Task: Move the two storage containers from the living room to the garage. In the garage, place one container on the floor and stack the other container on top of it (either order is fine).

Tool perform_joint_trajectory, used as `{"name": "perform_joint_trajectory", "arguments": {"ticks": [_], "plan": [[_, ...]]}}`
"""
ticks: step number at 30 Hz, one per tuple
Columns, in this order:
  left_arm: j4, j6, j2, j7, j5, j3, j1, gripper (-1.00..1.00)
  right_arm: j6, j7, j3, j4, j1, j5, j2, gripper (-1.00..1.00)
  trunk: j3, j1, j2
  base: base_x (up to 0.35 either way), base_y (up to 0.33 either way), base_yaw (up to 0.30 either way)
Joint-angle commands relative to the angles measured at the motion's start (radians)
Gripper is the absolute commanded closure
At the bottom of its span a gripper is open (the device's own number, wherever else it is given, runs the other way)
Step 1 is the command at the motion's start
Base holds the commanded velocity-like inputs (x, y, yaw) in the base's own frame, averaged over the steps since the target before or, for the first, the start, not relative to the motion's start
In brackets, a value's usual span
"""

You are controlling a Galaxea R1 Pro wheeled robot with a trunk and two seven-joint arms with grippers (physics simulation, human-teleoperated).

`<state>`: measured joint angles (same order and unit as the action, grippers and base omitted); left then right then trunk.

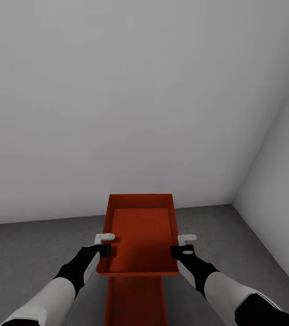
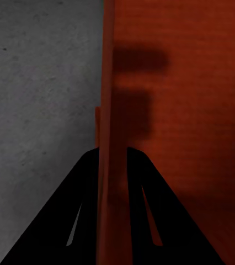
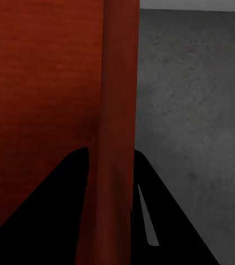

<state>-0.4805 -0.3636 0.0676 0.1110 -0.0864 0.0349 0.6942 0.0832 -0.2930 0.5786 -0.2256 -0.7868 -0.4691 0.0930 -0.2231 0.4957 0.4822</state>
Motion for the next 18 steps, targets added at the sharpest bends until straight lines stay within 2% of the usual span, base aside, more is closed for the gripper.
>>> {"name": "perform_joint_trajectory", "arguments": {"ticks": [1,18], "plan": [[-0.036,-0.008,0.001,0.014,0.028,-0.017,0.001,1.0,0.006,-0.104,-0.009,0.001,0.0,-0.013,0.002,1.0,-0.003,0.0,0.002,0.0,0.0,0.0],[-0.036,-0.009,0.003,0.009,0.027,-0.017,0.001,1.0,0.006,-0.099,-0.01,0.001,0.0,-0.011,0.001,1.0,-0.078,0.066,0.121,0.0,0.0,0.004]]}}
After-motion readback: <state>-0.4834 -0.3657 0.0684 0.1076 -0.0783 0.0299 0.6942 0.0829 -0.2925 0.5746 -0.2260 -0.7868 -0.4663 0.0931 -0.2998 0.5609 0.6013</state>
